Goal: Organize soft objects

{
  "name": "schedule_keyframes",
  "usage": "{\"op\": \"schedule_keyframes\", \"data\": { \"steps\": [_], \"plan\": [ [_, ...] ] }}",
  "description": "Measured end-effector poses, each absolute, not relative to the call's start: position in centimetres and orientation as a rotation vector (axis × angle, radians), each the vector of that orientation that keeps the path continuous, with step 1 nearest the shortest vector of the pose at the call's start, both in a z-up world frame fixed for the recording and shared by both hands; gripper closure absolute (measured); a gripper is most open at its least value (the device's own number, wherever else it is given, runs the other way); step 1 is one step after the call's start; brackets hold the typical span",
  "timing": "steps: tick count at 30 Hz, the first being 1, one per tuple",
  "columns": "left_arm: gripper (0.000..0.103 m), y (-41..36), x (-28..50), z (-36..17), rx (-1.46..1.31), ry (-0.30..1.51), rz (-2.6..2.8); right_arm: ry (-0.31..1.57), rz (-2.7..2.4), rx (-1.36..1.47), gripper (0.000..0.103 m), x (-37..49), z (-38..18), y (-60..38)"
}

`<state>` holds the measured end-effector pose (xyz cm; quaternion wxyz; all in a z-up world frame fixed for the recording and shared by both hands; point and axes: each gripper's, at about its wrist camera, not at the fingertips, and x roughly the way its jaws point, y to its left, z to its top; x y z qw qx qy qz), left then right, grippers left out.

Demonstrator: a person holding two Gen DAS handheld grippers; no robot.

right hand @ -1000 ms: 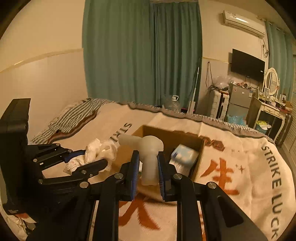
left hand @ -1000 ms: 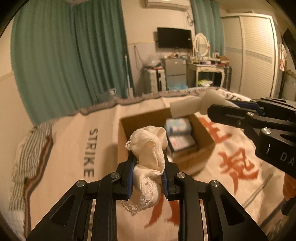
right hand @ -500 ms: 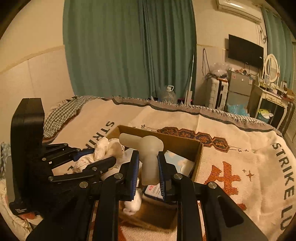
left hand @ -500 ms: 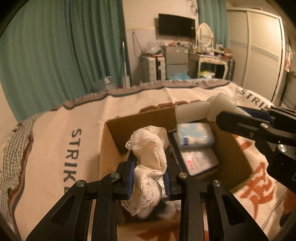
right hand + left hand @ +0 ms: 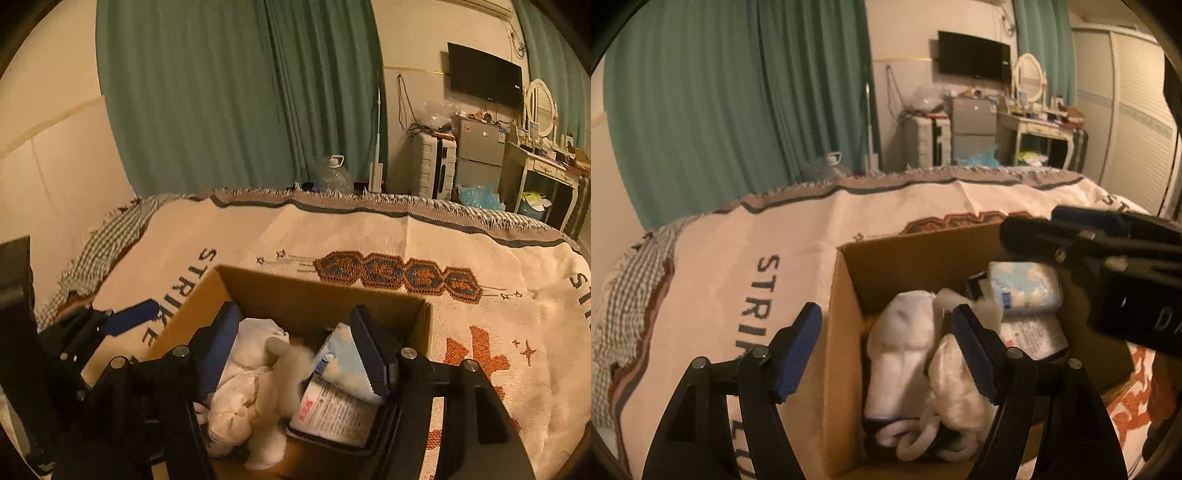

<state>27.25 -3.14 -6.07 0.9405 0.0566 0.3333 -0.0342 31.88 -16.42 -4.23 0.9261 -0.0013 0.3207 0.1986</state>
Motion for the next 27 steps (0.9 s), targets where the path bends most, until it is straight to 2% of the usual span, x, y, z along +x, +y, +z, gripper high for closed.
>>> {"op": "schedule_keyframes", "data": {
  "steps": [4, 11, 14, 15, 17, 19, 21, 27],
  "plan": [
    [0.029, -3.2, 25.5, -3.8, 0.135, 0.64, -0.045, 0.613, 0.389, 0.001, 0.04, 29.9, -1.5, -17.2],
    [0.029, -3.6, 18.1, 4.9, 0.128, 0.446, -0.011, 0.51, 0.341, -0.008, 0.04, 23.2, 5.7, -19.5],
    [0.012, -3.6, 14.2, 8.6, 0.109, 0.339, 0.004, 0.445, 0.326, -0.02, 0.04, 19.2, 9.2, -20.2],
    [0.012, -3.6, 12.7, 9.7, 0.105, 0.294, 0.015, 0.426, 0.322, -0.02, 0.04, 18.0, 10.1, -20.5],
    [0.012, -3.6, 10.4, 11.6, 0.097, 0.236, 0.026, 0.38, 0.302, -0.032, 0.031, 14.8, 12.2, -21.1],
    [0.011, -3.2, 8.2, 13.0, 0.061, 0.181, 0.018, 0.336, 0.287, -0.073, 0.008, 11.7, 13.9, -21.2],
    [0.011, -2.8, 6.1, 14.0, 0.033, 0.142, 0.001, 0.271, 0.271, -0.104, 0.0, 8.3, 15.1, -21.3],
    [0.011, -2.8, 1.6, 12.9, 0.075, 0.09, 0.01, 0.197, 0.251, -0.076, 0.0, 3.2, 15.3, -22.3]
  ]
}}
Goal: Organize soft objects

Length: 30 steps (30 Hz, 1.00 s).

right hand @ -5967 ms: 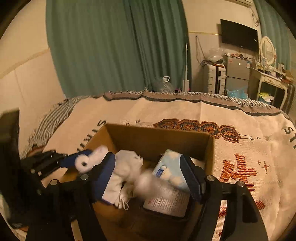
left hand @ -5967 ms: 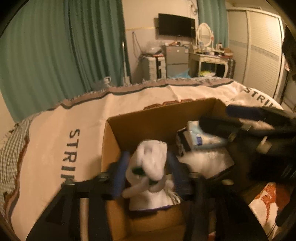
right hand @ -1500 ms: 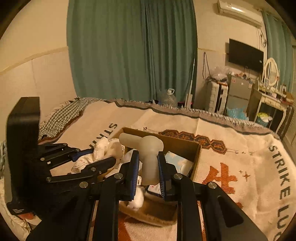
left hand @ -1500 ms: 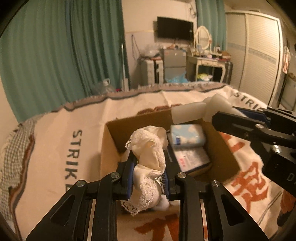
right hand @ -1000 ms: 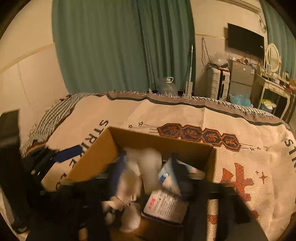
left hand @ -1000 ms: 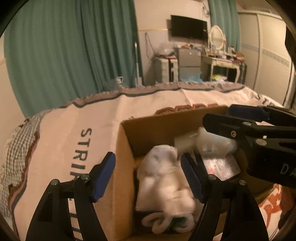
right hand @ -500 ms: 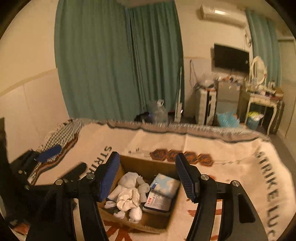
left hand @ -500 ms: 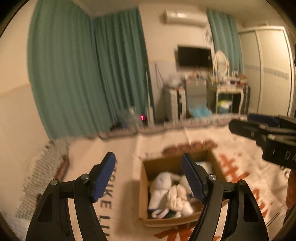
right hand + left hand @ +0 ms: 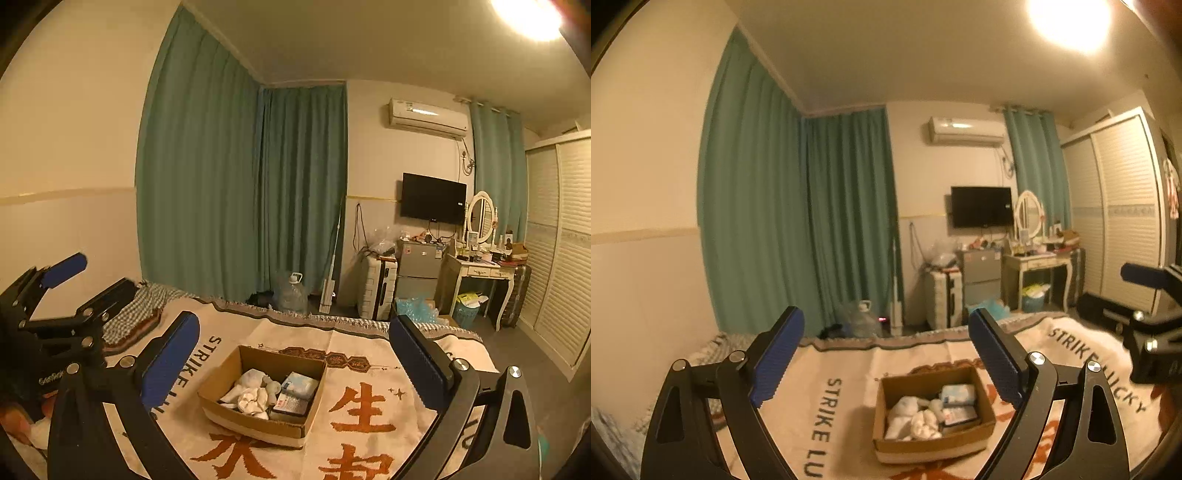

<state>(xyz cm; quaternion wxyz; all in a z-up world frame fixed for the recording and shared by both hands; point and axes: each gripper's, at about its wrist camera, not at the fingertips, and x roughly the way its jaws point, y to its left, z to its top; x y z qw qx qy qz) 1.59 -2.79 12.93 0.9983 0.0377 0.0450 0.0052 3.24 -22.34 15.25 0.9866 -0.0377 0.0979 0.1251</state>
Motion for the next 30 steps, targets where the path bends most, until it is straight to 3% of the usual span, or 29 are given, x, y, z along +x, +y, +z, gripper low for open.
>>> {"op": "schedule_keyframes", "data": {
  "steps": [13, 30],
  "plan": [
    [0.011, -2.7, 5.2, 1.0, 0.053, 0.363, 0.04, 0.338, 0.2, -0.026, 0.0, 6.2, 2.9, -23.4],
    [0.011, -2.7, 4.7, -0.2, 0.058, 0.38, 0.043, 0.379, 0.213, -0.015, 0.0, 7.2, 0.9, -23.6]
  ]
}}
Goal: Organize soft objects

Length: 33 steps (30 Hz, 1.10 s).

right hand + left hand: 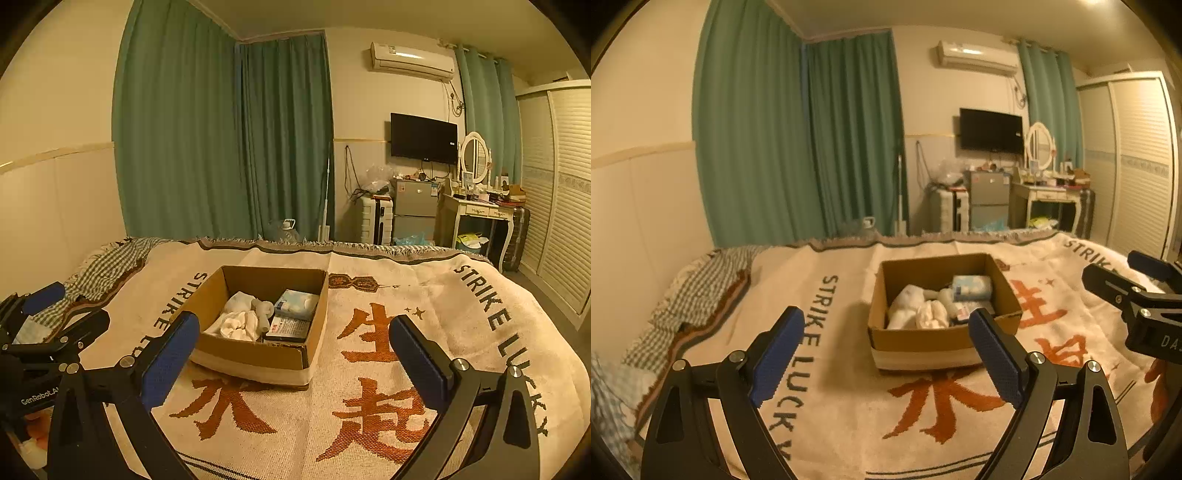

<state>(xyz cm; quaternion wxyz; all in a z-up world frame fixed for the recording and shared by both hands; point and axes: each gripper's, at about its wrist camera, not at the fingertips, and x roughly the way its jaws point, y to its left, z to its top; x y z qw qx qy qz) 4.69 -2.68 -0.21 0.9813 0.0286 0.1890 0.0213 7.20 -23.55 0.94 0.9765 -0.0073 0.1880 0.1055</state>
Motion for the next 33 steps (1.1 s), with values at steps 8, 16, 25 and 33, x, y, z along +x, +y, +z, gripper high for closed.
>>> {"op": "schedule_keyframes", "data": {
  "steps": [8, 16, 25, 33],
  "plan": [
    [0.011, -2.6, 4.5, -0.1, 0.053, 0.381, 0.028, 0.388, 0.215, -0.024, 0.0, 7.0, 0.6, -23.0],
    [0.011, -2.4, 4.3, -0.2, 0.033, 0.374, 0.019, 0.391, 0.216, -0.04, 0.0, 7.0, 0.3, -22.6],
    [0.011, -2.4, 4.3, -0.2, 0.038, 0.376, 0.024, 0.39, 0.214, -0.042, 0.0, 7.1, 0.2, -22.4],
    [0.011, -2.4, 4.5, -0.4, 0.049, 0.383, 0.03, 0.394, 0.22, -0.044, 0.0, 7.1, 0.1, -22.2]
  ]
}}
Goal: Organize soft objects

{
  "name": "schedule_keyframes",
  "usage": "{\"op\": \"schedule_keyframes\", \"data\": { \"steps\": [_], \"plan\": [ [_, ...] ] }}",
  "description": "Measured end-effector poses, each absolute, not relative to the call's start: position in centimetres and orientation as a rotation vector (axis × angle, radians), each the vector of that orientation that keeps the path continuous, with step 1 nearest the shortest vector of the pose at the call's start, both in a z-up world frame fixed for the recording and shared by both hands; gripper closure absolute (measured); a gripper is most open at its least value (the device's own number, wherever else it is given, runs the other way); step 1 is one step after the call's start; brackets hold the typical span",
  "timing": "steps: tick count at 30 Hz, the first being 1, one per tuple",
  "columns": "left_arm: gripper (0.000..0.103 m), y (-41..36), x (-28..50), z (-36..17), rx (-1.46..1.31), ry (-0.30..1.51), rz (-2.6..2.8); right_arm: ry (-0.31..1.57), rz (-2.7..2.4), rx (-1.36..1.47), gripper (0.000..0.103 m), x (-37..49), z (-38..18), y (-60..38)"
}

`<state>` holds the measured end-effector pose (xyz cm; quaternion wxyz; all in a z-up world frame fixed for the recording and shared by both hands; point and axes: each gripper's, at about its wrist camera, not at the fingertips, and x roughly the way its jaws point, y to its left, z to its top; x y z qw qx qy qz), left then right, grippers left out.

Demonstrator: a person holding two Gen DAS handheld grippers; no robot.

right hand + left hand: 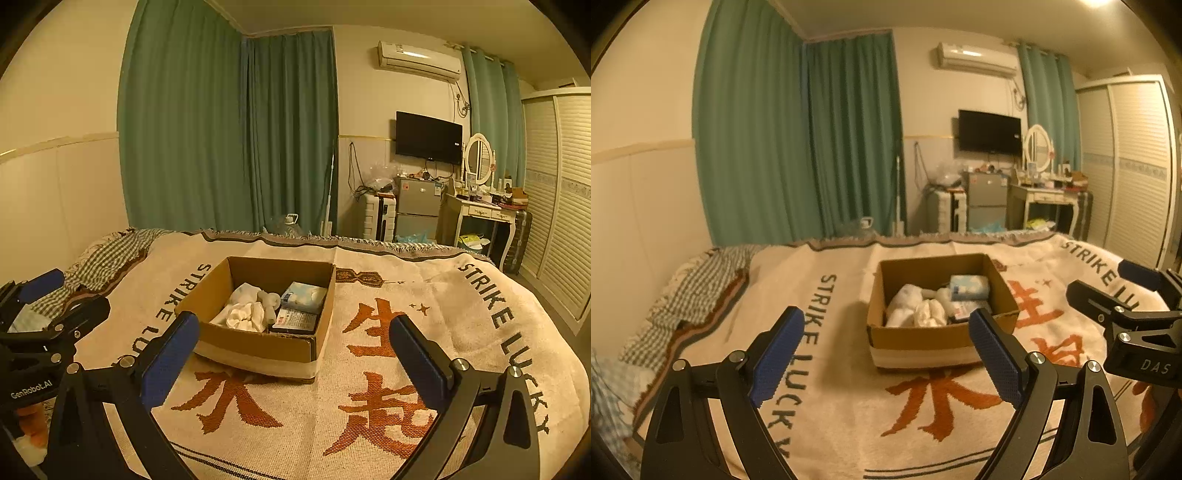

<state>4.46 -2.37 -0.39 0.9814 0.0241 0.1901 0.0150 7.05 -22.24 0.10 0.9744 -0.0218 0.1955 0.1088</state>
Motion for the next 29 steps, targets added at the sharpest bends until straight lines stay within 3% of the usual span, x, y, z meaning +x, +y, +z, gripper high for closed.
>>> {"op": "schedule_keyframes", "data": {
  "steps": [29],
  "plan": [
    [0.011, -1.87, 4.39, -0.12, 0.042, 0.365, 0.033, 0.397, 0.216, -0.045, 0.0, 7.12, 0.08, -22.09]
  ]
}}
